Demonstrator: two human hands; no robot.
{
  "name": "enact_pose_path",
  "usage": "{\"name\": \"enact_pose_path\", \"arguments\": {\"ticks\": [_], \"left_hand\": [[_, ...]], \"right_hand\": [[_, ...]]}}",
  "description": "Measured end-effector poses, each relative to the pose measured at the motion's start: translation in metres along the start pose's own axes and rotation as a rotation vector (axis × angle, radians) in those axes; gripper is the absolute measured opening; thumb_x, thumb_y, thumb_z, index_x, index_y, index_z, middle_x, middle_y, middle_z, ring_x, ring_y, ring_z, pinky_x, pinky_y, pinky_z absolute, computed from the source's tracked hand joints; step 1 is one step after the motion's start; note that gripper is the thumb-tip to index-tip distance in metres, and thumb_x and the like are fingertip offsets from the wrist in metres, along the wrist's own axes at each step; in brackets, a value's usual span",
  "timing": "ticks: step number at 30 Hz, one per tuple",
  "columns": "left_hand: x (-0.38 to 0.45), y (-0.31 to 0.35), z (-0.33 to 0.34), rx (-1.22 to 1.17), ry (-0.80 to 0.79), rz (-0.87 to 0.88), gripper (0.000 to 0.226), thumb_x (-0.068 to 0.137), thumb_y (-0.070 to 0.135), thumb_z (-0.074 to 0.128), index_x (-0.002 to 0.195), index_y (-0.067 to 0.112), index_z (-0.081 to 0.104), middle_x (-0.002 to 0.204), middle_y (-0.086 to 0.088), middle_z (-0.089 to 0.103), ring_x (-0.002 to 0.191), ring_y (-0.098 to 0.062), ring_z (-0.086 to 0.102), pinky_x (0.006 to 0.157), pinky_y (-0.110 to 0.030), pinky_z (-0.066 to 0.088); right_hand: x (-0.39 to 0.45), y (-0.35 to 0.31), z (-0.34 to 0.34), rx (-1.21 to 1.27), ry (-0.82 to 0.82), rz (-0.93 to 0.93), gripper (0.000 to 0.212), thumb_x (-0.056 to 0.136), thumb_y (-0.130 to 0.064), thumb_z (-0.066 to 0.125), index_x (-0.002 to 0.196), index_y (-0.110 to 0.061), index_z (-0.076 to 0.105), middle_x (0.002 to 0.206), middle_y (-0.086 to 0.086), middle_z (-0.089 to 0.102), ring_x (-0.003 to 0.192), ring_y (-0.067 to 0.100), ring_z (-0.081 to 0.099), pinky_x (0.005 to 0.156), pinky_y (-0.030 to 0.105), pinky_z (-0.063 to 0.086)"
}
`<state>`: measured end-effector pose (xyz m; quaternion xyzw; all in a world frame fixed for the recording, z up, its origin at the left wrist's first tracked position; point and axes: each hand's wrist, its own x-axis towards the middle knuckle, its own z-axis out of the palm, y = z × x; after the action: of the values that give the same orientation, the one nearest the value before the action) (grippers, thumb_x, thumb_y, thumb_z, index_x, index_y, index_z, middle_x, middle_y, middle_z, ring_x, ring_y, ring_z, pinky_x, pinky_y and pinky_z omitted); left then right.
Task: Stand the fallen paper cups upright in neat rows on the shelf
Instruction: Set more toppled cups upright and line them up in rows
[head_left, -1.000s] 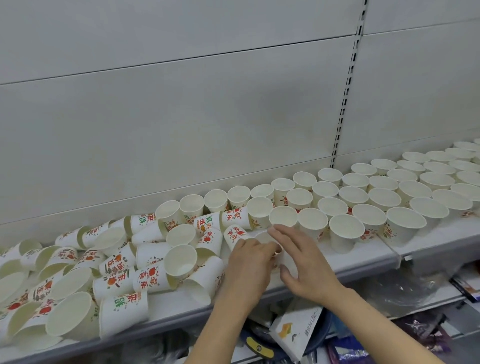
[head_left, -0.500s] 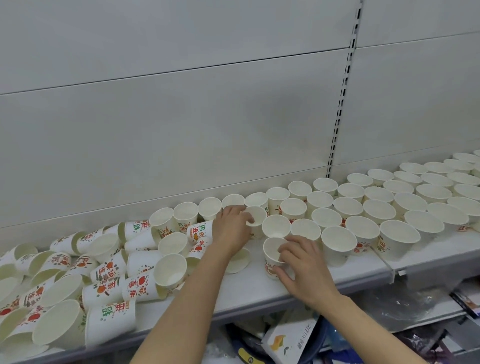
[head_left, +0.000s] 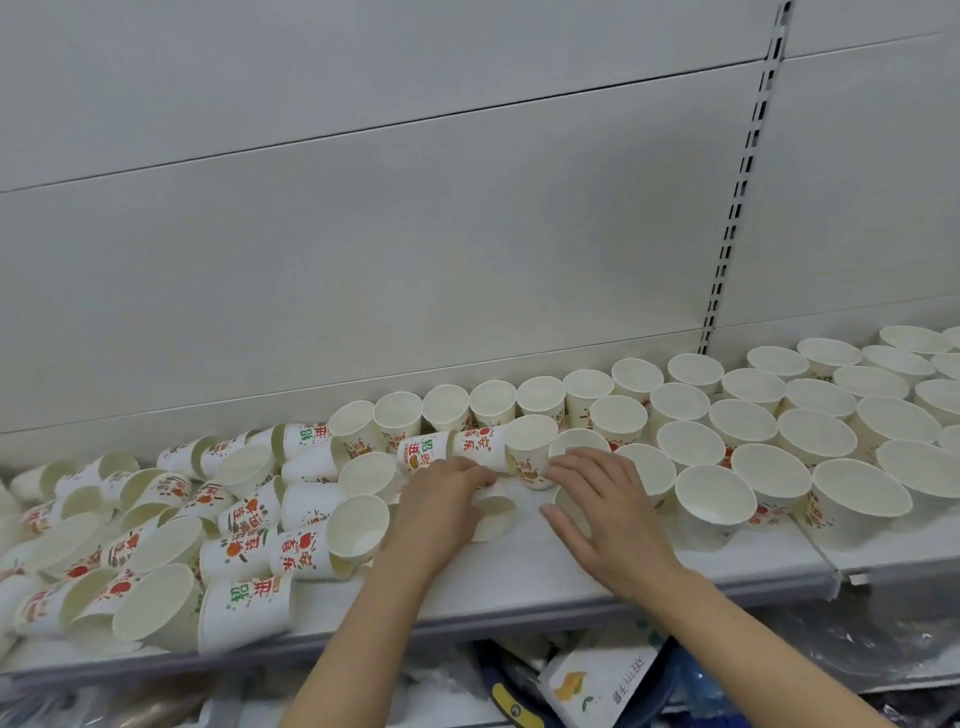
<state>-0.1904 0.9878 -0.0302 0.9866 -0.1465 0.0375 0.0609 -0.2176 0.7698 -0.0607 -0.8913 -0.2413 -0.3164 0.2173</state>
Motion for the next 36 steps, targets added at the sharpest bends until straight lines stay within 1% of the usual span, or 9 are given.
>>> {"name": "enact_pose_path", "arguments": {"ticks": [4, 10, 15, 18, 21, 25, 29, 33, 36], "left_hand": [[-0.012, 0.008, 0.000, 0.041, 0.177, -0.068, 0.027, 0.097, 0.031, 0.049, 0.119, 0.035, 0.064, 0.117, 0.011, 0.065, 0.109, -0.019, 0.056, 0.078, -0.034, 0.050], [-0.017, 0.015, -0.005, -0.235, 0.224, -0.188, 0.021, 0.094, 0.039, 0.052, 0.104, 0.035, 0.071, 0.091, 0.009, 0.072, 0.086, -0.013, 0.063, 0.065, -0.028, 0.046], [-0.011, 0.018, -0.007, -0.305, 0.096, -0.204, 0.024, 0.094, 0.036, 0.054, 0.086, 0.025, 0.073, 0.076, 0.004, 0.070, 0.073, -0.013, 0.061, 0.060, -0.026, 0.042], [-0.004, 0.014, -0.009, -0.382, -0.040, -0.190, 0.039, 0.093, 0.040, 0.056, 0.059, 0.020, 0.058, 0.057, 0.002, 0.059, 0.058, -0.015, 0.052, 0.059, -0.031, 0.043], [0.012, 0.002, -0.020, -0.552, -0.058, -0.208, 0.022, 0.091, 0.034, 0.060, 0.078, 0.022, 0.074, 0.079, 0.005, 0.073, 0.072, -0.010, 0.067, 0.072, -0.030, 0.050], [0.042, -0.005, -0.015, -0.286, 0.084, -0.106, 0.028, 0.085, 0.025, 0.066, 0.112, 0.030, 0.069, 0.110, 0.009, 0.063, 0.102, -0.013, 0.055, 0.085, -0.032, 0.046], [0.063, -0.005, 0.010, -0.063, 0.037, -0.034, 0.050, 0.077, 0.038, 0.071, 0.122, 0.025, 0.055, 0.121, 0.001, 0.056, 0.104, -0.024, 0.049, 0.087, -0.037, 0.043], [0.072, -0.005, 0.026, 0.090, 0.105, 0.029, 0.048, 0.078, 0.035, 0.068, 0.120, 0.019, 0.054, 0.114, -0.006, 0.055, 0.100, -0.030, 0.050, 0.082, -0.038, 0.041], [0.077, -0.004, 0.034, 0.201, 0.170, 0.002, 0.036, 0.067, 0.032, 0.076, 0.098, 0.020, 0.064, 0.090, -0.004, 0.055, 0.080, -0.027, 0.055, 0.065, -0.034, 0.043]], "right_hand": [[0.025, -0.002, 0.009, 0.045, -0.018, 0.012, 0.034, 0.095, -0.041, 0.044, 0.108, -0.017, 0.065, 0.107, -0.003, 0.065, 0.111, 0.019, 0.051, 0.096, 0.031, 0.034], [0.026, -0.012, 0.013, 0.114, -0.043, -0.152, 0.032, 0.092, -0.044, 0.054, 0.108, -0.020, 0.067, 0.101, -0.007, 0.066, 0.097, 0.018, 0.057, 0.088, 0.030, 0.039], [0.013, -0.009, 0.013, 0.084, -0.050, -0.301, 0.043, 0.082, -0.058, 0.064, 0.102, -0.020, 0.069, 0.129, 0.000, 0.059, 0.116, 0.024, 0.053, 0.095, 0.039, 0.040], [0.008, -0.002, 0.017, 0.047, -0.046, -0.386, 0.028, 0.085, -0.048, 0.065, 0.083, -0.020, 0.068, 0.113, -0.005, 0.066, 0.115, 0.025, 0.056, 0.092, 0.040, 0.041], [0.009, 0.002, 0.018, 0.009, -0.019, -0.396, 0.022, 0.088, -0.035, 0.063, 0.072, -0.020, 0.066, 0.090, -0.010, 0.067, 0.112, 0.023, 0.058, 0.091, 0.037, 0.039], [0.015, 0.002, 0.019, 0.012, -0.029, -0.333, 0.024, 0.085, -0.042, 0.063, 0.073, -0.021, 0.064, 0.085, -0.013, 0.066, 0.108, 0.020, 0.059, 0.091, 0.034, 0.036], [0.017, 0.002, 0.016, -0.052, -0.189, -0.329, 0.039, 0.068, -0.061, 0.067, 0.080, -0.025, 0.061, 0.092, -0.014, 0.065, 0.115, 0.022, 0.054, 0.095, 0.037, 0.034], [0.021, 0.003, 0.024, -0.115, -0.228, -0.352, 0.023, 0.063, -0.032, 0.076, 0.075, -0.024, 0.059, 0.091, -0.009, 0.065, 0.115, 0.028, 0.056, 0.095, 0.040, 0.033], [0.022, 0.004, 0.027, -0.090, -0.189, -0.310, 0.019, 0.066, -0.021, 0.077, 0.069, -0.023, 0.059, 0.084, -0.010, 0.064, 0.114, 0.028, 0.057, 0.093, 0.038, 0.033]]}}
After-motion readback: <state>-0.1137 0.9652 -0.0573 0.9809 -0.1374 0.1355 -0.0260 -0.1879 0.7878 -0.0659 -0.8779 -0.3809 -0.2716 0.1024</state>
